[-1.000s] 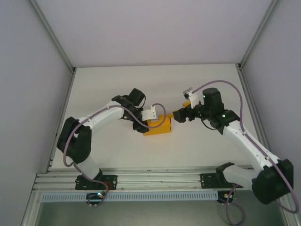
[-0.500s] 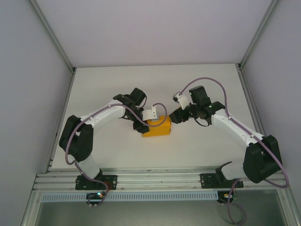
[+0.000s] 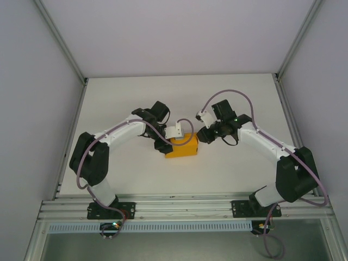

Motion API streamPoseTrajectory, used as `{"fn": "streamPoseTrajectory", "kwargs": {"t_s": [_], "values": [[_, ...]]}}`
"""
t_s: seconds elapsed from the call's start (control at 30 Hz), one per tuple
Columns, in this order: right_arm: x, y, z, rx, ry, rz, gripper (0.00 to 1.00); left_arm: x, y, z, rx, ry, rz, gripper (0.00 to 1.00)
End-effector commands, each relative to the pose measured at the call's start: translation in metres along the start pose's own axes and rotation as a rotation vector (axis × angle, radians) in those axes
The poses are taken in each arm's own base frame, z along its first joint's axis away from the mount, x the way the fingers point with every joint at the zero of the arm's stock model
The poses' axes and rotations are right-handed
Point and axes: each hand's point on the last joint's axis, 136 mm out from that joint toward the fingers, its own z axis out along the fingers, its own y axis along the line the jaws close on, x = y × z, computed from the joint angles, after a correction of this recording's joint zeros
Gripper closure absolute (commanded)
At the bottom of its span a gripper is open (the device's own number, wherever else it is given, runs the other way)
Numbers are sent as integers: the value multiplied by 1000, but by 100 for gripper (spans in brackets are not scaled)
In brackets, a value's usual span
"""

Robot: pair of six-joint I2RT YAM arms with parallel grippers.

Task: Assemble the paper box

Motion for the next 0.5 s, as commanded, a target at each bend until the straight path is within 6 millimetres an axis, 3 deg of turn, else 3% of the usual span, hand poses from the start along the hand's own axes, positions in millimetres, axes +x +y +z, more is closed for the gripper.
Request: {"fn": "streamPoseTrajectory", "kwargs": {"t_s": [0.0,0.1,0.33,0.47], "values": [[-3,6,-5,33,10,-16,87,-4,1,-1,17,-2,-7,52],[-9,8,-9,63,-5,25,97,-6,4,-1,6,-5,-16,52],[-23,25,-14,47,-41,271,100,-8,9,3,-21,0,-17,53],[-16,17,-8,117,-63,417,100,-9,10,4,-29,1,-20,53]]}}
